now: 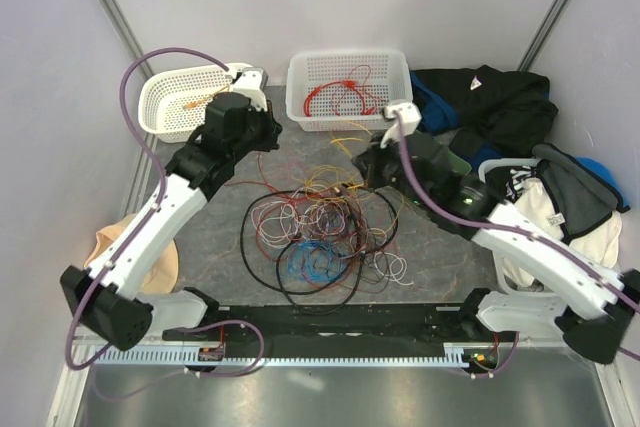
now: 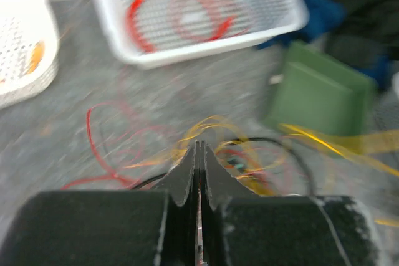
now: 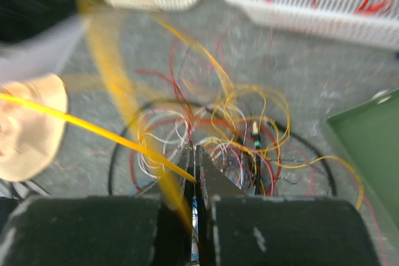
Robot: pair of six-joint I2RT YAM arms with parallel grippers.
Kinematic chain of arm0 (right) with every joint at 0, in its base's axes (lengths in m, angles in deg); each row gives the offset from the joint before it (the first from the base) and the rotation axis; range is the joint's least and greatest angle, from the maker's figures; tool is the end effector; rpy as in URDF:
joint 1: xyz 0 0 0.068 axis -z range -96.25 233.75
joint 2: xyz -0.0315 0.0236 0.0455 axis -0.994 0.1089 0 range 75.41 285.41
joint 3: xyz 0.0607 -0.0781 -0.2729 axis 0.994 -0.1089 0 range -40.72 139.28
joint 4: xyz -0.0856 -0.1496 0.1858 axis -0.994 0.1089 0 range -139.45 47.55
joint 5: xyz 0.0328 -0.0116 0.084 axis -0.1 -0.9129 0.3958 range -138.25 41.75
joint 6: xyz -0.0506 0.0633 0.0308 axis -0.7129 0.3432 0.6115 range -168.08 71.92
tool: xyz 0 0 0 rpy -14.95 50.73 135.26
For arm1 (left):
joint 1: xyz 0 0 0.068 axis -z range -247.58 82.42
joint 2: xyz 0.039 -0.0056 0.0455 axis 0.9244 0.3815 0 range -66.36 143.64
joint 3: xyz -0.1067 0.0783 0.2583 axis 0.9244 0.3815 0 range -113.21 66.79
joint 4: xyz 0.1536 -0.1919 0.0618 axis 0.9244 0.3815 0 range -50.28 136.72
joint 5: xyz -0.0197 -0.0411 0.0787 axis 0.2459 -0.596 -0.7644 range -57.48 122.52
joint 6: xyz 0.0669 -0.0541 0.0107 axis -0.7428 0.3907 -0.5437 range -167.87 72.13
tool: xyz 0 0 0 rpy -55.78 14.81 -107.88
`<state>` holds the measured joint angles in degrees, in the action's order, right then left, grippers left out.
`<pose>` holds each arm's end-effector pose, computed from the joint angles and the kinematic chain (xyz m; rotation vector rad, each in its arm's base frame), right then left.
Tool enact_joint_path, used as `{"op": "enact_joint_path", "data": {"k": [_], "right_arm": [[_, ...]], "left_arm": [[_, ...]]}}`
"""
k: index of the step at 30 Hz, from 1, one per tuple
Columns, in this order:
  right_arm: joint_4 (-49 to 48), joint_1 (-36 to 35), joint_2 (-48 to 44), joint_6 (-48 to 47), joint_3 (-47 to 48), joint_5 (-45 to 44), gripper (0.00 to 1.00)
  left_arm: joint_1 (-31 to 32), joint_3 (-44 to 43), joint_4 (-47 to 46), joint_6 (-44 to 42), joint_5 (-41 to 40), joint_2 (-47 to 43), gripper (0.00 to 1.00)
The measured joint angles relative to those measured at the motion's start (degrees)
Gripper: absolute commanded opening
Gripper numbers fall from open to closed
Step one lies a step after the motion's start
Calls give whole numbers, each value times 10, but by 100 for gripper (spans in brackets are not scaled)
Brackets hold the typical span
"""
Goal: Untangle the cables
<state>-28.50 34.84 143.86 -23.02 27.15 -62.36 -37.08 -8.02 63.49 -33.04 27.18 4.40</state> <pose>0.2056 0.2074 0.3790 -0.2457 1.9698 0.6142 0.2624 -0.1462 0.4055 0.2009 1.9280 -0.4421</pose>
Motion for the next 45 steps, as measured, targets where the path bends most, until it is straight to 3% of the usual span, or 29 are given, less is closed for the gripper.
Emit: {"op": "enact_joint_path", "data": {"k": [3,4,7,9,10,12,15,20,24,26,36,45], "right_arm": [[13,0,-58,-9,33,-15,0],[14,0,-66,-11,50,-17,0],[14,0,-78,-24,104,-29,0],[16,0,-79,-30,120,-36,0],[20,0,-79,-33,126,-39,0],[25,0,-75,-36,130,-42,0],[38,0,-65,-37,130,-42,0],[52,0,-42,-36,139,-39,0],[58,0,-30,-33,156,-35,0],[57,0,-27,-30,160,-29,0],[59,0,5,3,166,28,0],[59,0,15,26,168,73,0]], "left_arm": [[-31,21,8,6,-3,33,2],[-34,27,14,8,-3,45,7],[-36,42,30,11,1,69,56],[-38,50,39,22,12,73,67],[-39,53,39,29,16,72,81],[-42,65,23,36,36,64,98],[-44,133,-58,54,91,10,100],[-44,313,-281,92,180,-136,100],[-43,431,-489,114,198,-209,100],[-43,454,-548,117,210,-220,100],[1,471,-822,122,302,-168,100],[38,460,-944,152,361,-64,100]]}}
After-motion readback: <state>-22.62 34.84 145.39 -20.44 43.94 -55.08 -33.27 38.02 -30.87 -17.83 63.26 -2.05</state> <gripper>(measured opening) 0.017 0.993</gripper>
